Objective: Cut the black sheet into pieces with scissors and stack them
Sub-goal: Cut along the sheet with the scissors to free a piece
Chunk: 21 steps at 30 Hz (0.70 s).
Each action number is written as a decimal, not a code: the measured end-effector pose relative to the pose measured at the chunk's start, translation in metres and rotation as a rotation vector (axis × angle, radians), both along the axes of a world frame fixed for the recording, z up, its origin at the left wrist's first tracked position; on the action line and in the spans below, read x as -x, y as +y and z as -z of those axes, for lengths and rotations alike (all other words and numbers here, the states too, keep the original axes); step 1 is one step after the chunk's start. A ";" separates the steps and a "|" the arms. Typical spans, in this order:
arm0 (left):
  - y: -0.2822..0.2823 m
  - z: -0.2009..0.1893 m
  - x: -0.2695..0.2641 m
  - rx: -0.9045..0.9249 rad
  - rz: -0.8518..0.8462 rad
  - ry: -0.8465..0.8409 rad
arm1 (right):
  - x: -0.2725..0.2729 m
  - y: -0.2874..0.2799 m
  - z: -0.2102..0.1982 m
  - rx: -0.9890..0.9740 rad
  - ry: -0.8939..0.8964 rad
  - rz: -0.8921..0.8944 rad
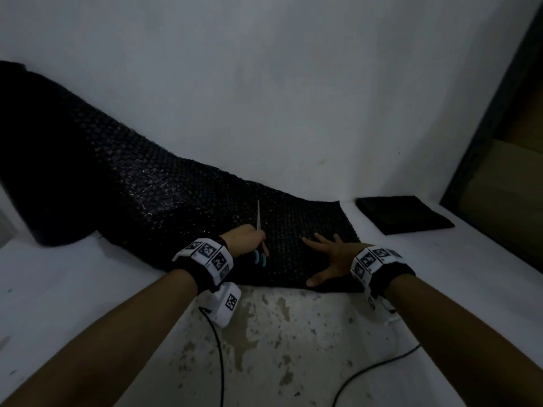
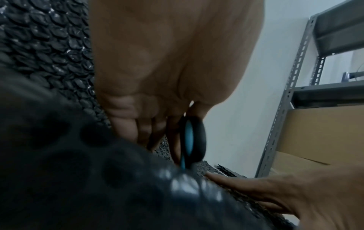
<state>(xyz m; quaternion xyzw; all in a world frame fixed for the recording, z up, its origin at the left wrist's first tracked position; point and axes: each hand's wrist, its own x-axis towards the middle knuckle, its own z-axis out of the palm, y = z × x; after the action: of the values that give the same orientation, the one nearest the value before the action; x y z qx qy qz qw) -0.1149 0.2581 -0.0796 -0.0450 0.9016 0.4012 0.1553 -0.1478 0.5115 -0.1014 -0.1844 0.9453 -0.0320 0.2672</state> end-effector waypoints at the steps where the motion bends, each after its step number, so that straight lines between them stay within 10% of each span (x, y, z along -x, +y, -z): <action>1: 0.000 0.001 0.000 -0.027 -0.015 0.014 | -0.002 0.000 0.000 0.038 0.006 0.020; 10: 0.028 -0.019 -0.009 -0.231 -0.168 0.081 | -0.036 -0.033 -0.038 0.815 0.396 0.119; 21: 0.053 -0.033 -0.032 -0.114 -0.100 0.130 | -0.071 -0.036 -0.039 0.747 0.312 0.167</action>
<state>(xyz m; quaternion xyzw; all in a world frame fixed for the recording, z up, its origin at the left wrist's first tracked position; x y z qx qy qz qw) -0.0828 0.3110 -0.0469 -0.0550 0.8822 0.4610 0.0788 -0.0765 0.4756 -0.0622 -0.1939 0.9095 -0.3662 0.0321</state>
